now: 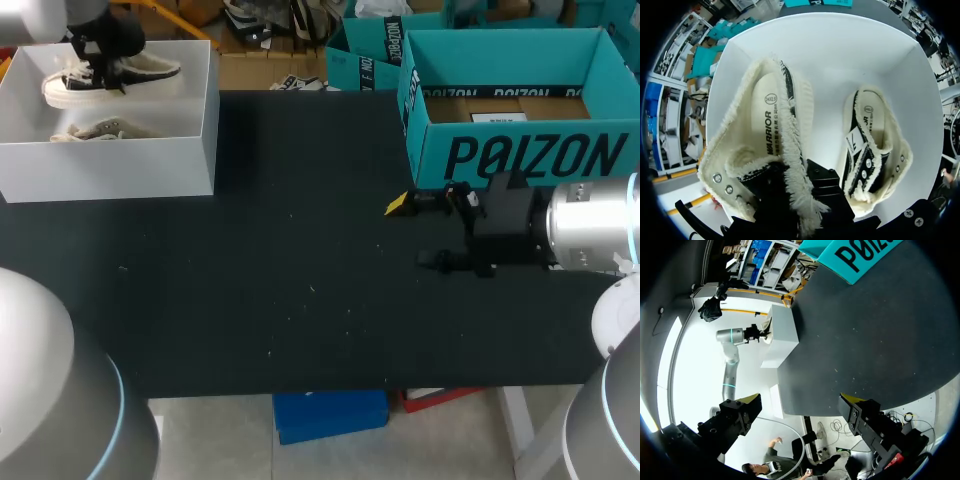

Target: Take the shoe out of the shoebox, open the shoe tongue, remove and reinsert the insole, then place the shoe into the shoebox

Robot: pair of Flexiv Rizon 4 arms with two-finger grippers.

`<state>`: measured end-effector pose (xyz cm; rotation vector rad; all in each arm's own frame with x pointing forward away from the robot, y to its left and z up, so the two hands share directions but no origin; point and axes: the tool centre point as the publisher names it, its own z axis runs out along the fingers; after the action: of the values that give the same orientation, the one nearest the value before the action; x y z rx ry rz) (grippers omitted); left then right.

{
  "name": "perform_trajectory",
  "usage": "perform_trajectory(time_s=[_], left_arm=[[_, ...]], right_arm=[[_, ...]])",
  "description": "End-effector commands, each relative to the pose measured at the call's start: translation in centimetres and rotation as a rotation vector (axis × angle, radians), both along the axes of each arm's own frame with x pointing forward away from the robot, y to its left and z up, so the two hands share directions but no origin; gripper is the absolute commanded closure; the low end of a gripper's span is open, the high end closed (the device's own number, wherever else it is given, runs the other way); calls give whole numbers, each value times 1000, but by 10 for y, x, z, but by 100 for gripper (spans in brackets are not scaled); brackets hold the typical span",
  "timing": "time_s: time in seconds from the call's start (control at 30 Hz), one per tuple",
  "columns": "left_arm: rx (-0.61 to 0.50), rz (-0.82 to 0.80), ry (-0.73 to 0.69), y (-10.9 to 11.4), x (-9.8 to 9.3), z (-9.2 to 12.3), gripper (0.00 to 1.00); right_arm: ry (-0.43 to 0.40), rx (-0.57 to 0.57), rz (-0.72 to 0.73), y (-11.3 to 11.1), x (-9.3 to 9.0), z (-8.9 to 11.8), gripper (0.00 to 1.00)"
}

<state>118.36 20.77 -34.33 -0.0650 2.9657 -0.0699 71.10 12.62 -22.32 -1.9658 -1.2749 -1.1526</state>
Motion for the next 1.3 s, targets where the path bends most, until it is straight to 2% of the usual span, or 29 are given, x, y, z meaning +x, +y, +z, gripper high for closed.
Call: perform_trajectory(time_s=[0.03,0.73,0.77,0.8,0.83,0.87,0.9,0.93,1.0,1.3], left_arm=[[4,5,13,-2,6,-10,100],[46,2,82,-3,-1,-39,98],[47,2,83,-3,-1,-39,85],[48,3,84,-2,-1,-40,65],[49,3,85,-2,0,-40,58],[50,5,91,-2,0,-40,38],[49,5,95,-2,0,-38,25],[52,-1,98,-2,0,-38,14],[54,-2,111,-2,-1,-34,0],[45,6,152,-7,-3,0,0]], right_arm=[[0,-1,-1,1,0,0,0],[0,-1,-1,1,0,0,0],[0,-1,-1,1,0,0,0],[0,-1,-1,1,0,0,0],[0,-1,-1,1,0,0,0],[0,-1,-1,1,0,0,0],[0,-1,-1,1,0,0,0],[0,-1,-1,1,0,0,0],[0,-1,-1,1,0,0,0],[0,-1,-1,1,0,0,0]])
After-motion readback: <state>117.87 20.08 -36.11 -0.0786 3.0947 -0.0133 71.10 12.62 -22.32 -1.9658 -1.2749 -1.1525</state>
